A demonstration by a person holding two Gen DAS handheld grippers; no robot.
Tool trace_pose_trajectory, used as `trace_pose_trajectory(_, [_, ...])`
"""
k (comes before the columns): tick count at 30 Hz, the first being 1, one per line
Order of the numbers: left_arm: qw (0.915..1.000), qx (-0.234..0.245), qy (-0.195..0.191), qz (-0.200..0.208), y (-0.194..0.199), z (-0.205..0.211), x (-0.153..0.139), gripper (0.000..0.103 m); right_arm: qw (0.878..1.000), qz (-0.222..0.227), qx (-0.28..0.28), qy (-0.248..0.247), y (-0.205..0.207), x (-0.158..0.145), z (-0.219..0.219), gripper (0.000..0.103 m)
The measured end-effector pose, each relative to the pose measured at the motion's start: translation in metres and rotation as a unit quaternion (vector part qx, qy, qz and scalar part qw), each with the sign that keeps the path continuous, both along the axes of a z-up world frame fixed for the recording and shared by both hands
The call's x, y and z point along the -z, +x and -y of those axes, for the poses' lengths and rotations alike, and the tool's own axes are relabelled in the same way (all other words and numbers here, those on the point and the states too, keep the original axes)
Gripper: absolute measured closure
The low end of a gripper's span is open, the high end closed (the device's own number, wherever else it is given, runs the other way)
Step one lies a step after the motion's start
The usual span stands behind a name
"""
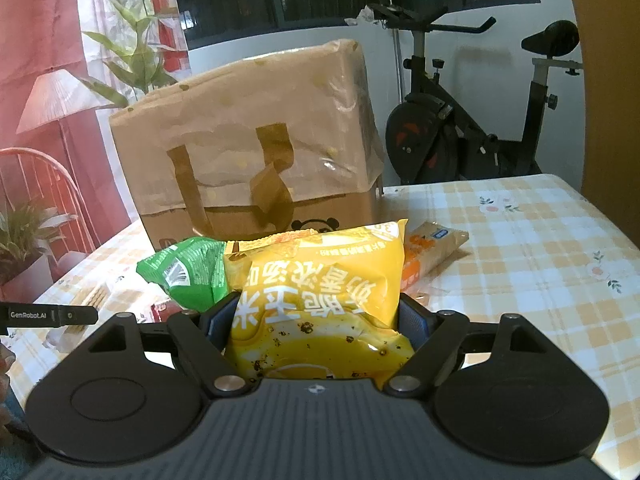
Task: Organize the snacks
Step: 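Lift yellow bag and cracker pack over the box and open both tools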
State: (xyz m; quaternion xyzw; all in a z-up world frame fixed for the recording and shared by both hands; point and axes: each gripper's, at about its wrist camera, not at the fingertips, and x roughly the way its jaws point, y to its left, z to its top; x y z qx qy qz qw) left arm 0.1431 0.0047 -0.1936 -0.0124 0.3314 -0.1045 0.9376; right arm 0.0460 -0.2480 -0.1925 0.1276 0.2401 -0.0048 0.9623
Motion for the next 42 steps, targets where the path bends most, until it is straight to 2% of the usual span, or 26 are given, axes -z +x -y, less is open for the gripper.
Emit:
trace_pose_trajectory(4, [0.9999, -0.006, 0.002, 0.014, -0.001, -0.003, -0.01, 0.054, 1.0, 0.007, 0.009, 0.0, -0.001, -0.006, 0.004, 0.021])
trace_pose_trajectory(8, [0.9996, -0.002, -0.002, 0.029, 0.002, -0.006, -0.031, 0.054, 0.999, 0.028, 0.02, 0.007, -0.003, -0.021, 0.01, 0.021])
trace_pose_trajectory(12, [0.9987, 0.01, -0.017, 0.048, 0.007, -0.006, -0.063, 0.054, 0.998, 0.062, 0.024, 0.012, -0.002, -0.047, 0.016, 0.021])
trace_pose_trajectory(16, [0.9956, 0.031, -0.025, 0.085, 0.016, 0.001, -0.101, 0.054, 0.994, 0.108, 0.018, 0.011, 0.006, -0.083, 0.019, 0.021])
trace_pose_trajectory(25, [0.99, 0.071, -0.056, 0.107, 0.068, 0.032, -0.156, 0.054, 0.987, 0.16, -0.023, 0.0, 0.069, -0.15, 0.014, 0.021])
trace_pose_trajectory(30, [0.9888, 0.077, -0.054, 0.116, 0.109, 0.052, -0.175, 0.054, 0.988, 0.155, -0.024, -0.011, 0.128, -0.167, 0.005, 0.021])
trace_pose_trajectory(36, [0.9892, 0.07, -0.069, 0.109, 0.153, 0.069, -0.179, 0.054, 0.992, 0.123, 0.005, -0.028, 0.179, -0.163, -0.003, 0.021])
trace_pose_trajectory(42, [0.99, 0.079, -0.038, 0.11, 0.169, 0.087, -0.172, 0.054, 0.995, 0.093, 0.016, -0.02, 0.205, -0.147, -0.005, 0.021])
